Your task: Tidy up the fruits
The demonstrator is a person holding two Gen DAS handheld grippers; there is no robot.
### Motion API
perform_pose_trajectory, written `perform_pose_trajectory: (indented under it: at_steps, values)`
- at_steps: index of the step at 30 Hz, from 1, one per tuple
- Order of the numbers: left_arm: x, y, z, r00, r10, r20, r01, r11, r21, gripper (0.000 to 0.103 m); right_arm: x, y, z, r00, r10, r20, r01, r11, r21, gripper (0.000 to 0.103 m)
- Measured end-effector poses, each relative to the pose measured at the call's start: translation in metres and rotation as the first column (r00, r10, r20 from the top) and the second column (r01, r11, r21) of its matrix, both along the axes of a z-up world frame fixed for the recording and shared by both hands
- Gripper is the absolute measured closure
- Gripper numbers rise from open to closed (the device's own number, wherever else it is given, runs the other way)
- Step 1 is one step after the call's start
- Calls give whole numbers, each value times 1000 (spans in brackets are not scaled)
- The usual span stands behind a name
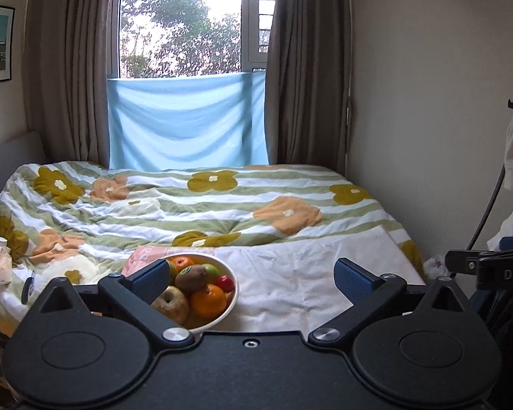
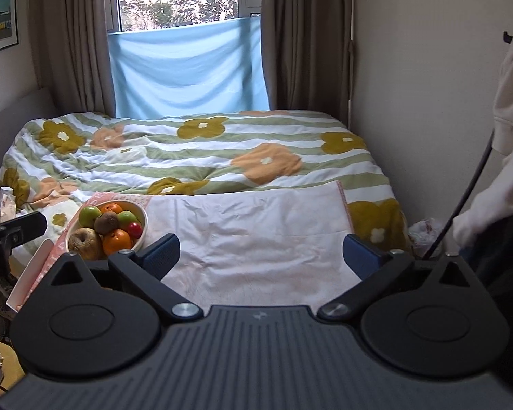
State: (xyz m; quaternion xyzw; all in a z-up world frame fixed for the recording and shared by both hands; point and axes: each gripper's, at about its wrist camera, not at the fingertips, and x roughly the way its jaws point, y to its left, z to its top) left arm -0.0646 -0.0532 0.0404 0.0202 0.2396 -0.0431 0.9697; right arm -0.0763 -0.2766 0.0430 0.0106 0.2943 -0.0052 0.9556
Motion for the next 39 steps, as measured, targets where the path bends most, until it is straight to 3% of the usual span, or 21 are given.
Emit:
perform_pose_trajectory:
  at_steps: [39]
  values:
    - [-2,11,-3,1000,18,0,-18,1000,23,0,-8,10,-2,1000,-16,-13,16,1000,8,0]
